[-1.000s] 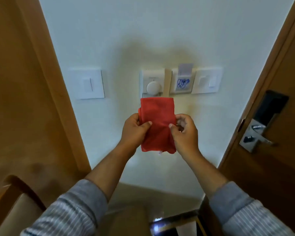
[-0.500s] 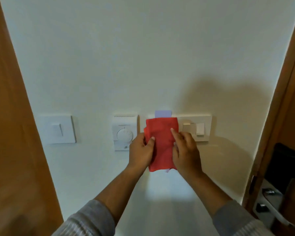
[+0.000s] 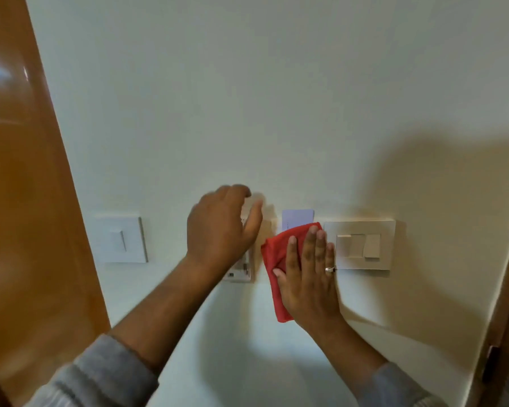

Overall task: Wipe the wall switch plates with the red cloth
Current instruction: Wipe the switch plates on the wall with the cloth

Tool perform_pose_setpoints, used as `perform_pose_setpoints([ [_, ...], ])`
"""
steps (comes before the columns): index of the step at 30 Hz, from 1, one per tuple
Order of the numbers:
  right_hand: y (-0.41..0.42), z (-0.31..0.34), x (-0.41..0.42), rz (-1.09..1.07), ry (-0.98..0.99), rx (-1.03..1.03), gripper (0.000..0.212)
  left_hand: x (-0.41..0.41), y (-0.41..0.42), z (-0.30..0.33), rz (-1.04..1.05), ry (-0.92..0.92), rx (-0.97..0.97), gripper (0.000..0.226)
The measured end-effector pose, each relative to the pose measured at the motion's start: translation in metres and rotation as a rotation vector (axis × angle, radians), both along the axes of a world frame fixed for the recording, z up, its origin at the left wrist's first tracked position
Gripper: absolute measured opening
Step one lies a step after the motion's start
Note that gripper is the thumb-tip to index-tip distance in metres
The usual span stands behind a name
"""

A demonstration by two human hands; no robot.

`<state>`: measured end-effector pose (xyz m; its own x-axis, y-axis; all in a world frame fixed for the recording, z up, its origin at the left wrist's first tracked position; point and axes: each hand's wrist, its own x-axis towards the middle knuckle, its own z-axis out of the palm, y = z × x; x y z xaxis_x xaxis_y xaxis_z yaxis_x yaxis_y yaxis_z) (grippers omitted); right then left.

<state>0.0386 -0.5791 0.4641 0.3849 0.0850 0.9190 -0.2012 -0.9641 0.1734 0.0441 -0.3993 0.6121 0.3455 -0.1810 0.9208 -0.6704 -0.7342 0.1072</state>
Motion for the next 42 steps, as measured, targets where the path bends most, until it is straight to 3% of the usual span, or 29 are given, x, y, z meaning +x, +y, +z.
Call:
perform_pose_setpoints([
  [3, -0.004, 0.011, 0.012, -0.016, -0.032, -0.151, 0.076, 0.041, 0.002, 0.032, 0.101, -0.214, 0.112, 0.058],
  [5, -0.010, 0.014, 0.015, 0.009, -0.060, -0.234, 0.076, 0.066, 0.005, 0.047, 0.203, -0.231, 0.168, 0.079],
  [8, -0.014, 0.017, 0.019, 0.028, -0.107, -0.305, 0.077, 0.091, -0.001, 0.058, 0.234, -0.243, 0.187, 0.090],
  [14, -0.026, 0.019, 0.023, 0.080, -0.124, -0.475, 0.084, 0.104, -0.008, 0.053, 0.238, -0.329, 0.123, 0.096],
  [23, -0.012, 0.012, 0.032, 0.016, -0.129, -0.355, 0.082, 0.105, -0.013, 0.047, 0.219, -0.362, 0.094, 0.099],
  [27, -0.035, 0.014, 0.025, 0.137, -0.106, -0.544, 0.078, 0.104, -0.020, 0.044, 0.252, -0.412, 0.109, 0.092],
  [29, -0.042, 0.015, 0.020, 0.197, -0.112, -0.538, 0.077, 0.101, -0.022, 0.041, 0.248, -0.422, 0.113, 0.092],
  [35, -0.016, 0.022, 0.028, 0.049, -0.139, -0.376, 0.081, 0.101, -0.023, 0.041, 0.244, -0.359, 0.047, 0.102],
  [42, -0.041, 0.010, 0.017, 0.131, -0.082, -0.583, 0.079, 0.102, -0.017, 0.043, 0.249, -0.261, -0.065, 0.113],
])
